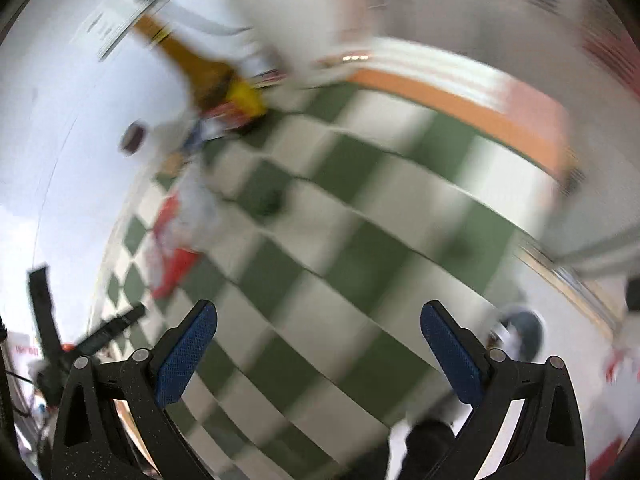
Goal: Collect trash
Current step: 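Grasp the red-and-white sugar bag with the left tool while the right tool grasps a dark scrap, then carry the sugar bag and dark scrap over the bin and open both tools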
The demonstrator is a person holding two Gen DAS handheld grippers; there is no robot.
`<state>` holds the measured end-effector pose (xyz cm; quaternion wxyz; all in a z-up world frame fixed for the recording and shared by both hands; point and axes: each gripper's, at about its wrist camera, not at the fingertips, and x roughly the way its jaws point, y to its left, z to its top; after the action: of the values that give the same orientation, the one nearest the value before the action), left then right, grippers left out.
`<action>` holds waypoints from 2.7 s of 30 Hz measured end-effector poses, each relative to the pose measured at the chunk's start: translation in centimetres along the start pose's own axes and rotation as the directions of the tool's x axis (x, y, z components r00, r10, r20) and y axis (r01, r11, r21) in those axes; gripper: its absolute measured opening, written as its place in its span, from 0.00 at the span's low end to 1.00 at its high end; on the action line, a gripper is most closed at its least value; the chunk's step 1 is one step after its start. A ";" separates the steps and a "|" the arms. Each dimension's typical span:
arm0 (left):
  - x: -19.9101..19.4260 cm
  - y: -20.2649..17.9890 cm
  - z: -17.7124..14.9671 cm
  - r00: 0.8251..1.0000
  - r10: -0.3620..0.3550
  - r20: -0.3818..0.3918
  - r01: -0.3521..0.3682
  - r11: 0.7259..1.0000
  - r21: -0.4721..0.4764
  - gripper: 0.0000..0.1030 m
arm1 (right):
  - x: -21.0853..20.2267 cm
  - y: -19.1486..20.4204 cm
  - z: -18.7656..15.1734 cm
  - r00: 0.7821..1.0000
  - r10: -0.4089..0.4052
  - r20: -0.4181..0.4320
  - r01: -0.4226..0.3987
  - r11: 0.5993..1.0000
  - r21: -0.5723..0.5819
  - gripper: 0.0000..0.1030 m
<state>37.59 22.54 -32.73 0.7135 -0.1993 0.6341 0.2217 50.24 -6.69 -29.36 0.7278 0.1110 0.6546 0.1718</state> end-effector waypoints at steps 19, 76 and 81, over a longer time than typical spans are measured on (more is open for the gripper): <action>6.2 3.5 5.4 0.974 -0.227 0.004 0.225 0.965 -0.138 0.53 | 17.4 8.8 8.3 0.990 -0.042 -0.131 0.010 0.971 -0.238 0.01; -13.3 -35.1 -21.5 0.900 -0.423 0.104 0.234 0.671 0.704 0.00 | -13.7 -32.6 -16.3 0.948 -0.212 0.238 0.080 0.880 0.468 0.20; -6.8 -42.0 -29.6 0.916 -0.395 -0.070 0.302 0.564 0.769 0.00 | -12.0 -42.5 -24.5 0.951 -0.279 0.132 0.145 0.781 0.608 0.20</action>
<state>36.67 -29.13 -29.30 0.7929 0.0132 0.5746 -0.2026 29.39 -51.96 -37.68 0.7378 0.2749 0.6011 -0.1369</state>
